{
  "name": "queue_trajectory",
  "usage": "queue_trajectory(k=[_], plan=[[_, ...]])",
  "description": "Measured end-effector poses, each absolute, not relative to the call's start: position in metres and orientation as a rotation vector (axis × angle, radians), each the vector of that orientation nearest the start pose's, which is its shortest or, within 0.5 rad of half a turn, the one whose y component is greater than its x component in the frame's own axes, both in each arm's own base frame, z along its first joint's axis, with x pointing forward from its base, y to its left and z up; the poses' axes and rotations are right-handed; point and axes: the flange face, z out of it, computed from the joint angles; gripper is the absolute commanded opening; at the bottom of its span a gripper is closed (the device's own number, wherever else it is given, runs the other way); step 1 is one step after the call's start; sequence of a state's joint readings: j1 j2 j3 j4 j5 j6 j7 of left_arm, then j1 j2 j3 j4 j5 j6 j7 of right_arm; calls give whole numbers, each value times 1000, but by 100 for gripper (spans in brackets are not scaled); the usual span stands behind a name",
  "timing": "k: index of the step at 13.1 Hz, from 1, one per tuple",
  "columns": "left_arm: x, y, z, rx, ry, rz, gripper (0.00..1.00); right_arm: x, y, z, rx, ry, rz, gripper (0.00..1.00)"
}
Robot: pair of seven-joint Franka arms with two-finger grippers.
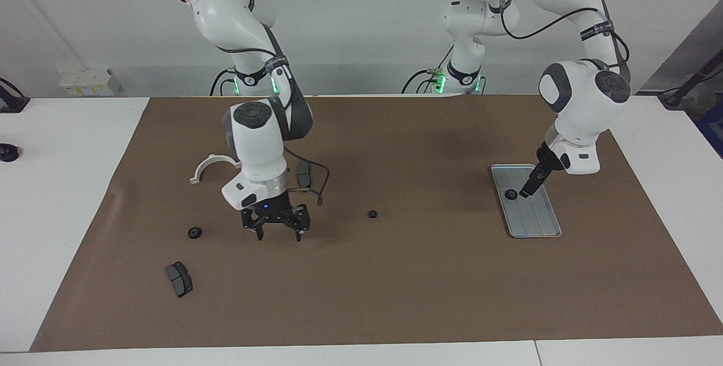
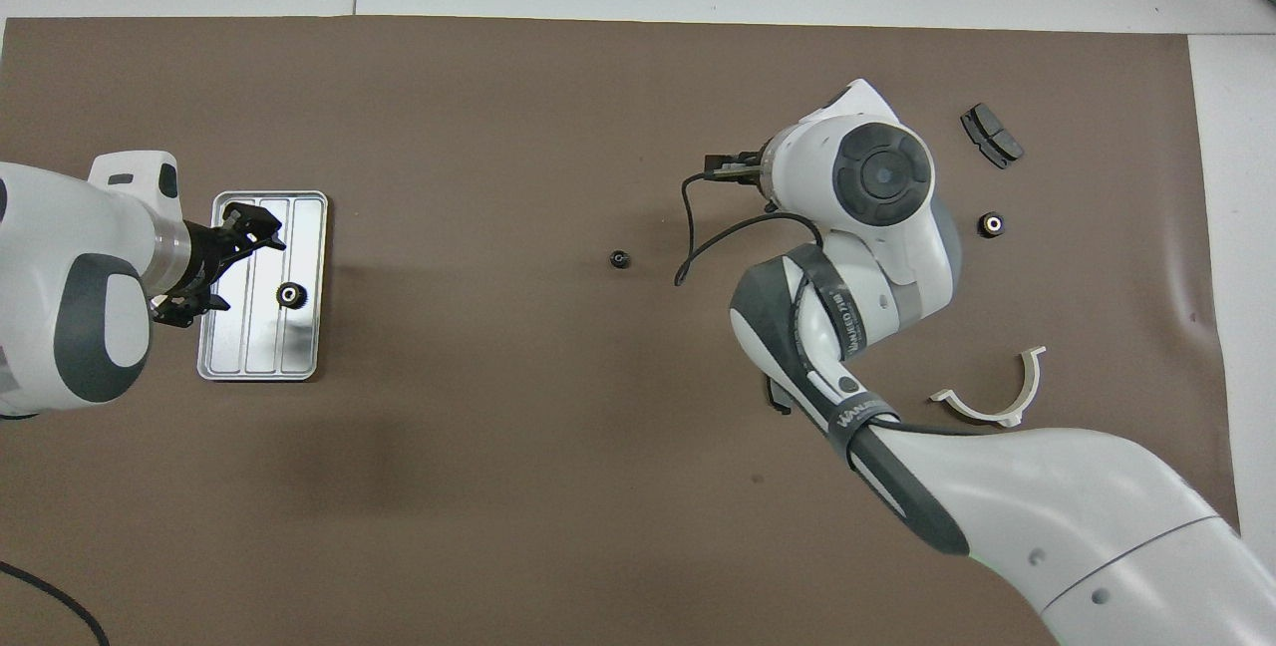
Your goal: Place bearing gear from tray to pile
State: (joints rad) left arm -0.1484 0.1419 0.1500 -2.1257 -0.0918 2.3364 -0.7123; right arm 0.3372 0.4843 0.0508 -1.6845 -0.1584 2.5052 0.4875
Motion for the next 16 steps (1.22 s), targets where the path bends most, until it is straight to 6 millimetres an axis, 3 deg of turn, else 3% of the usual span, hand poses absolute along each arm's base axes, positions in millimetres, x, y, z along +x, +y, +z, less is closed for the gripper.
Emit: queue_trajectory(k=[1, 4, 6, 8, 12, 13, 15, 16], plan=[[563, -2, 338, -2971, -1211, -89, 98, 642, 292, 349, -3025, -35, -523, 100], [556, -3, 324, -2966, -1207, -70, 69, 616, 352, 337, -3006, -93, -497, 100], [555, -7, 323, -2970, -1199, -67, 59, 599, 380, 327, -3004, -137, -473, 95], [556, -9, 322, -2973, -1196, -82, 58, 586, 401, 308, -3022, -208, -448, 91], [556, -14, 306, -2972, -1182, -71, 58, 587, 399, 297, -3058, -270, -474, 77], [556, -14, 304, -2971, -1182, -69, 44, 588, 398, 297, -3059, -267, -475, 73], [556, -14, 302, -2969, -1184, -70, 0, 589, 398, 297, -3059, -266, -476, 68], [557, -14, 303, -2970, -1184, -75, 0, 588, 398, 297, -3059, -268, -475, 64]])
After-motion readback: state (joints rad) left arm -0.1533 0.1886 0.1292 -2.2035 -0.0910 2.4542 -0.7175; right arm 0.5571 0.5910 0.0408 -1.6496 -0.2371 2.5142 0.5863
